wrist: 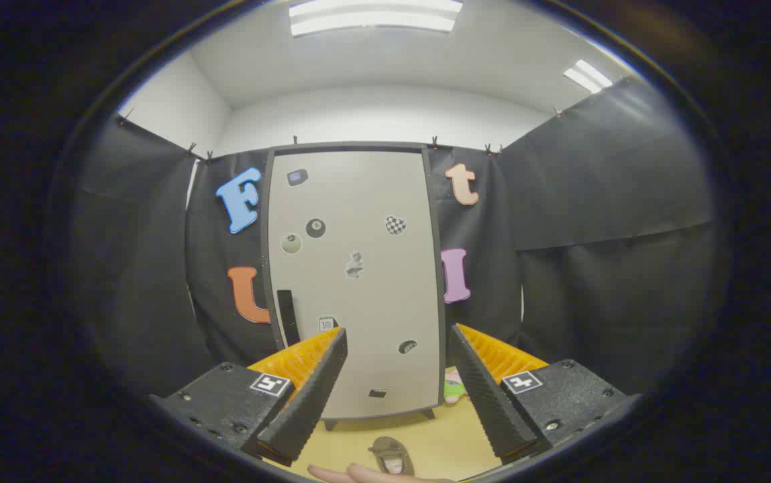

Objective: Open the shoe cabinet door, grab the shoes and put them into the shoe cabinet, then close the shoe cabinet door.

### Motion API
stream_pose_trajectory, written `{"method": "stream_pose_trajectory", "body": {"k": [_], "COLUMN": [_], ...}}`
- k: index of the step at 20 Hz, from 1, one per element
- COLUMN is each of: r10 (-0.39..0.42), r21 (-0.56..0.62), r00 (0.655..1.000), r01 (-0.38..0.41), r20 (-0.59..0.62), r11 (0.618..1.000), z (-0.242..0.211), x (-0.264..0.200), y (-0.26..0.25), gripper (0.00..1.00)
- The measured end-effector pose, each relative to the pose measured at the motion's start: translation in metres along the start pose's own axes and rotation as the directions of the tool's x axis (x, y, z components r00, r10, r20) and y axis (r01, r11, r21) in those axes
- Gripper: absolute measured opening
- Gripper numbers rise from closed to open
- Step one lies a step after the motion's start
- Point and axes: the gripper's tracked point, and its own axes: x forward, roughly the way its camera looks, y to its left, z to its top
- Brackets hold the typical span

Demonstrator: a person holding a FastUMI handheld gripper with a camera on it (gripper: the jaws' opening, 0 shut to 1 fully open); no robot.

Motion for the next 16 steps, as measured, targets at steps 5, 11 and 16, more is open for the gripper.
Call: {"method": "stream_pose_trajectory", "body": {"k": [5,11,16], "r10": [0.032,0.058,0.068], "r21": [-0.025,-0.039,-0.050], "r00": [0.999,0.998,0.997], "r01": [-0.031,-0.057,-0.066], "r20": [0.020,0.037,0.033], "r11": [0.999,0.998,0.997], "z": [-0.001,-0.005,-0.009], "x": [-0.017,-0.029,-0.022], "y": [0.008,0.014,0.019], "gripper": [1.00,1.00,0.99]}}
